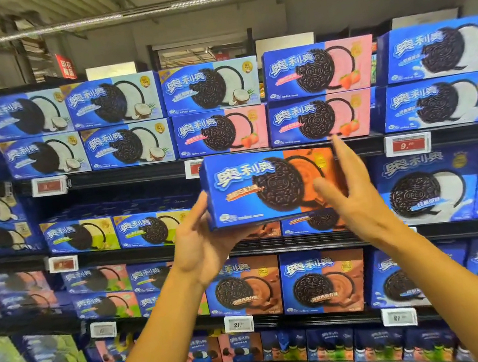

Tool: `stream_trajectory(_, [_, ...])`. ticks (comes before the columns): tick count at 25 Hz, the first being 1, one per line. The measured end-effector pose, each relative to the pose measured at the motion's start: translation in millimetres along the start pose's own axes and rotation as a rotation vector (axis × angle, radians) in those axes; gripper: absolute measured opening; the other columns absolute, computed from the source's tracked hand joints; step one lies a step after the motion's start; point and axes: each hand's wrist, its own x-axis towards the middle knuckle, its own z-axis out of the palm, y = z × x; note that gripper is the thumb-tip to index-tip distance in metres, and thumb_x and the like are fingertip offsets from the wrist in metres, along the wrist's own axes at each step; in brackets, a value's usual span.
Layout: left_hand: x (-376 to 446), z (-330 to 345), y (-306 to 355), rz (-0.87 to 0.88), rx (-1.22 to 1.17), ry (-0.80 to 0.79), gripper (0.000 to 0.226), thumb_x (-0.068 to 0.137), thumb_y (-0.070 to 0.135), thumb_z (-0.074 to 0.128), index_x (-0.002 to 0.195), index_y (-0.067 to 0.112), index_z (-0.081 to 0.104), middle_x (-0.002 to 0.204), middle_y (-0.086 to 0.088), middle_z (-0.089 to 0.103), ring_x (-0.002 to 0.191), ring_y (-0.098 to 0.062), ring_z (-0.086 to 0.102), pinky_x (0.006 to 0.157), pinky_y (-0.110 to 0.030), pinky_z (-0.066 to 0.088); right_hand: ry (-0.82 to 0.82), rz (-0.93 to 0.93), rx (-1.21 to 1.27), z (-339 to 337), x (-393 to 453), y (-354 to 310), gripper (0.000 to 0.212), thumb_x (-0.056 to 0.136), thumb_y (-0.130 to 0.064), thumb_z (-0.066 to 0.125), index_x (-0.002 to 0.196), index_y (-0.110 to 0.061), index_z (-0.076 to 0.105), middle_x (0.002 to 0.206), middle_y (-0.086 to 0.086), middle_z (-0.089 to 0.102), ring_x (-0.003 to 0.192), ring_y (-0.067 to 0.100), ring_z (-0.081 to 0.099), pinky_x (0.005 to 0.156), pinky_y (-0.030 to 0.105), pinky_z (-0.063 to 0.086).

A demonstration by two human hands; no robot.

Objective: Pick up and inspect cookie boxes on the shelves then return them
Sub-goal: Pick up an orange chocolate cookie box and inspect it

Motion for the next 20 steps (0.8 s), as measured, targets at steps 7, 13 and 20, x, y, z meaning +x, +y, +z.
stream_trajectory(7, [1.9,-16.6,-8.3,-0.002,-0.193,-0.181,0.046,0.092,0.04,0.061,0.129,0.014,0.065,0.137,-0.013,0.06,0.125,-0.036,0.057,0.097,-0.057,0.049,-0.025,0.458,0.853,7.3,-4.0,-9.4,0.05,0.105,-0.051,0.029,0.119,-0.025,0.069,0.118,0.002,0.074,0.106,0.017,0.07,0.103,0.047,0.049])
stream_trajectory(13, [-3.8,-23.5,-19.0,0.001,-0.196,-0.021,0.054,0.069,0.041,0.08,0.116,0.015,0.074,0.128,-0.014,0.066,0.113,-0.037,0.065,0.086,-0.057,0.054,-0.018,0.477,1.068,10.6,-9.1,-13.2,0.038,0.088,-0.042,0.057,0.118,-0.023,0.071,0.112,0.004,0.075,0.094,0.019,0.071,0.071,0.036,0.059])
stream_trajectory(20, [-0.6,-25.7,-25.5,-0.022,-0.235,0.076,0.049,0.099,0.044,0.038,0.114,0.015,0.075,0.126,-0.014,0.067,0.11,-0.036,0.067,0.082,-0.053,0.056,0.091,0.476,1.049,19.5,-8.8,-15.2,0.023,0.101,-0.035,0.053,0.108,-0.025,0.072,0.094,-0.001,0.075,0.077,0.014,0.07,0.057,0.027,0.054])
